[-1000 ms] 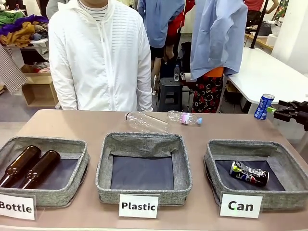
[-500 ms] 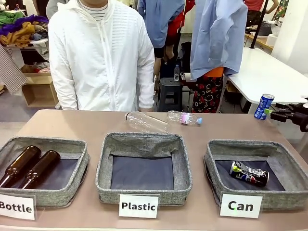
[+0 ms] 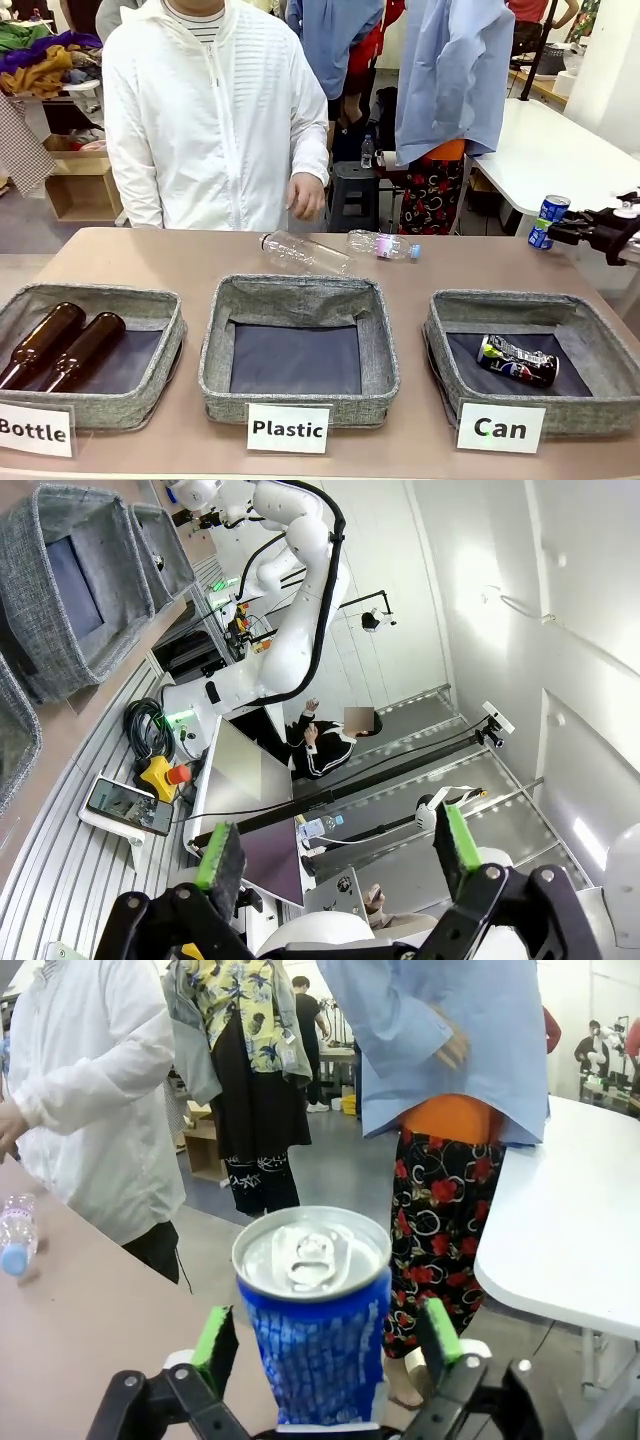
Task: Sort the can waste into the basket.
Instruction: Pick up the can waste from the table and place it in the right Fabric basket.
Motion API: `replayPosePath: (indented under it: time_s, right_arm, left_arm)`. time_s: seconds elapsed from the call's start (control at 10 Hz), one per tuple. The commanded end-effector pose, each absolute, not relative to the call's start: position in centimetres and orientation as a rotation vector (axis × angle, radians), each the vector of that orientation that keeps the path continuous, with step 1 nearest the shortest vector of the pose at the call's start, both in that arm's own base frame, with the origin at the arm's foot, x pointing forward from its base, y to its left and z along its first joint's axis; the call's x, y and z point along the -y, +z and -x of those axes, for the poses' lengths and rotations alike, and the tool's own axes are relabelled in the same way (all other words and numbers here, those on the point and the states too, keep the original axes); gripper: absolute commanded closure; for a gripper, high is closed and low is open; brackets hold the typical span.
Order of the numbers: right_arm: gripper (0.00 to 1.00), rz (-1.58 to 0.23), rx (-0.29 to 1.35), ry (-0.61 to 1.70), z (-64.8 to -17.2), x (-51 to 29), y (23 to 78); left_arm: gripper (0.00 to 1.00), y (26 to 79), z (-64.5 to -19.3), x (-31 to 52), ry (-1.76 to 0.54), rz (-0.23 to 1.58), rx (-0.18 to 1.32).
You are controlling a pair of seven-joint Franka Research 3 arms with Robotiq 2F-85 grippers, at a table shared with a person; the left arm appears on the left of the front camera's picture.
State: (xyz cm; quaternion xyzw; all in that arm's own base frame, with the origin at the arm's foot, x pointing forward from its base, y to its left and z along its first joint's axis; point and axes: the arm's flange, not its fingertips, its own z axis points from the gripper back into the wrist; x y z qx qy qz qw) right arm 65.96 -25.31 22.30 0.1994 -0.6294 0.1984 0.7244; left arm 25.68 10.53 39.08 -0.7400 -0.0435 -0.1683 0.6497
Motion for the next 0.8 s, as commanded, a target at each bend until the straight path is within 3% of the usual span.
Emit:
replayPosePath:
  time_s: [0.0,0.2,0.4,0.5,0.7]
  right_arm:
    - [0.60,-0.489,1.387,0.421,-67.0,25.4,22.8]
    - [1.00,-0.488,1.413,0.434,-66.8,25.2,23.7]
    - [1.00,-0.518,1.418,0.489,-65.6,24.9,26.1]
    - [0.95,-0.520,1.390,0.523,-64.6,24.7,27.9]
    - [1.00,-0.601,1.318,0.668,-61.8,23.2,32.8]
  left_arm:
    - [0.00,39.2,-25.5,-10.6,-0.405,1.691,0.115]
    - [0.00,39.2,-25.5,-10.6,-0.405,1.691,0.115]
    - [0.00,39.2,-25.5,-10.6,-0.405,1.691,0.115]
    - [0.00,39.2,-25.5,-10.6,-0.405,1.691,0.115]
    - [0.00,39.2,-25.5,-10.6,-0.405,1.691,0.115]
